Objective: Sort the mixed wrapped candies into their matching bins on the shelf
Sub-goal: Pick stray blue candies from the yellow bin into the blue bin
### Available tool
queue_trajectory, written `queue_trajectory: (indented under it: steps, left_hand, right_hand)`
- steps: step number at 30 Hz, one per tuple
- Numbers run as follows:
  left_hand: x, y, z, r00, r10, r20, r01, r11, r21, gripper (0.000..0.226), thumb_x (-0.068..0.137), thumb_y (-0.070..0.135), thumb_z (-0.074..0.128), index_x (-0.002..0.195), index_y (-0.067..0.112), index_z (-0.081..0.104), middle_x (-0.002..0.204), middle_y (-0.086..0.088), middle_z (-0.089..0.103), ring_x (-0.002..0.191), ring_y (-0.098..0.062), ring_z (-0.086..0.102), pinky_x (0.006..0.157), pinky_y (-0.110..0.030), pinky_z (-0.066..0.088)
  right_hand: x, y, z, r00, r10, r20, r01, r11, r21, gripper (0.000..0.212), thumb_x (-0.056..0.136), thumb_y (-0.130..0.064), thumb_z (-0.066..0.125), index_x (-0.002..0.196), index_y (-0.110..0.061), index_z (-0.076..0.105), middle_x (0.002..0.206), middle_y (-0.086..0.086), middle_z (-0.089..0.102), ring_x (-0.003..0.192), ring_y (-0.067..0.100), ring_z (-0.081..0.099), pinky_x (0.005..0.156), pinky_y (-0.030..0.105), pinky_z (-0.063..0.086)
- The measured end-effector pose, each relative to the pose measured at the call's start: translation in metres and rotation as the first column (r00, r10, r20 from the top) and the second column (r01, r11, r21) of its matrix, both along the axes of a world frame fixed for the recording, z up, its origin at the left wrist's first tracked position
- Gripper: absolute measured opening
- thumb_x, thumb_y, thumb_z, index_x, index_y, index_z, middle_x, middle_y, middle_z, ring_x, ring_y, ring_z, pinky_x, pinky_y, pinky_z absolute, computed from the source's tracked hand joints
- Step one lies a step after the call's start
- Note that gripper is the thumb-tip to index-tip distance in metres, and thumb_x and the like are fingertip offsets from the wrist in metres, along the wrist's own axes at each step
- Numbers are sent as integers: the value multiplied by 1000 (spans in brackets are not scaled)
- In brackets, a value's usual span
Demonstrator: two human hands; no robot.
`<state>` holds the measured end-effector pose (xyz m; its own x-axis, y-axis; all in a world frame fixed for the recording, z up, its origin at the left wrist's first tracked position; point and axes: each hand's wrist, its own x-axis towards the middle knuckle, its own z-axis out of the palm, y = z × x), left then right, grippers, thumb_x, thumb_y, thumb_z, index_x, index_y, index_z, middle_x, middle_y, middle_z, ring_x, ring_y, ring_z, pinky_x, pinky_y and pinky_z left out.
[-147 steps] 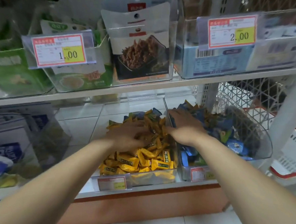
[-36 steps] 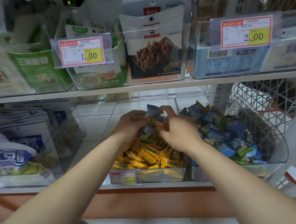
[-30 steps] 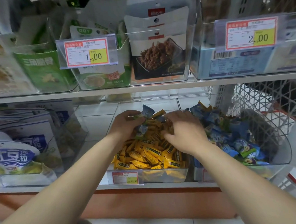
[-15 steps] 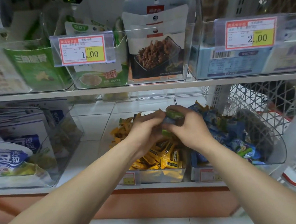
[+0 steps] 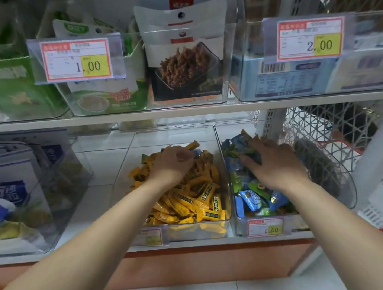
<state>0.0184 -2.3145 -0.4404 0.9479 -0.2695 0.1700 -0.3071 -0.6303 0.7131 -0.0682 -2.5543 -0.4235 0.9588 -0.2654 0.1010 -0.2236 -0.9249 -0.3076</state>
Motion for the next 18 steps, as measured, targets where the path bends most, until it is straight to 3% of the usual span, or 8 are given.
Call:
queue_trajectory:
  steps: [1, 3, 7, 10, 13, 16, 18]
  left_hand:
    - [10, -2, -1, 1000, 7, 27, -9, 997, 76, 7, 92, 32, 64, 98, 33, 68, 106, 9, 69, 98, -11, 63, 78, -22, 46]
    - [31, -10, -3, 994, -39, 100, 18, 979, 204, 18, 92, 36, 63, 107, 28, 68, 110, 7, 68, 100, -12, 61, 83, -25, 45]
    - [67, -34, -8, 968, -221, 116, 160, 906, 392, 29, 94, 28, 62, 121, 21, 65, 123, 0, 66, 113, -18, 60, 94, -30, 47]
    - [83, -46, -16, 967, -245, 70, 160, 797, 582, 35, 96, 32, 59, 128, 19, 62, 128, -4, 64, 116, -23, 58, 99, -41, 48]
    - [91, -43, -20, 969, -238, 66, 153, 788, 597, 32, 92, 32, 65, 121, 19, 67, 119, -3, 67, 110, -22, 61, 95, -42, 51]
    - [91, -33, -21, 978, -199, 67, 145, 870, 472, 19, 85, 30, 74, 98, 17, 76, 98, 1, 69, 93, -16, 64, 78, -27, 49]
    - [85, -25, -17, 980, -182, 86, 134, 908, 397, 17, 85, 30, 75, 96, 17, 78, 92, 4, 68, 90, -14, 62, 75, -24, 43]
  right_hand:
    - [0, 0, -2, 996, -16, -84, 12, 999, -51, 63, 96, -67, 30, 152, -38, 34, 160, -2, 31, 142, 34, 28, 114, 49, 32]
    - [3, 4, 0, 997, -37, -63, 32, 997, -73, 67, 93, -72, 24, 151, -39, 32, 160, -3, 30, 145, 33, 21, 114, 52, 29]
    - [9, 23, 5, 977, 107, 182, -98, 993, -59, 57, 93, -58, 43, 142, -29, 47, 147, -1, 48, 135, 28, 39, 108, 42, 38]
    - [13, 36, -5, 973, 211, 92, -210, 977, -18, 61, 92, -58, 47, 143, -25, 45, 147, 0, 45, 139, 26, 36, 111, 42, 36]
    - [18, 38, -14, 973, 228, 27, -228, 974, -2, 52, 92, -57, 43, 132, -24, 52, 138, 1, 52, 130, 28, 45, 103, 42, 40]
    - [21, 37, -15, 975, 222, 31, -222, 975, 16, 53, 91, -58, 41, 129, -24, 55, 137, 1, 54, 128, 27, 47, 102, 43, 41]
    - [22, 37, -15, 976, 217, 33, -218, 976, 15, 52, 91, -57, 42, 128, -24, 56, 137, 1, 54, 128, 27, 47, 102, 43, 41]
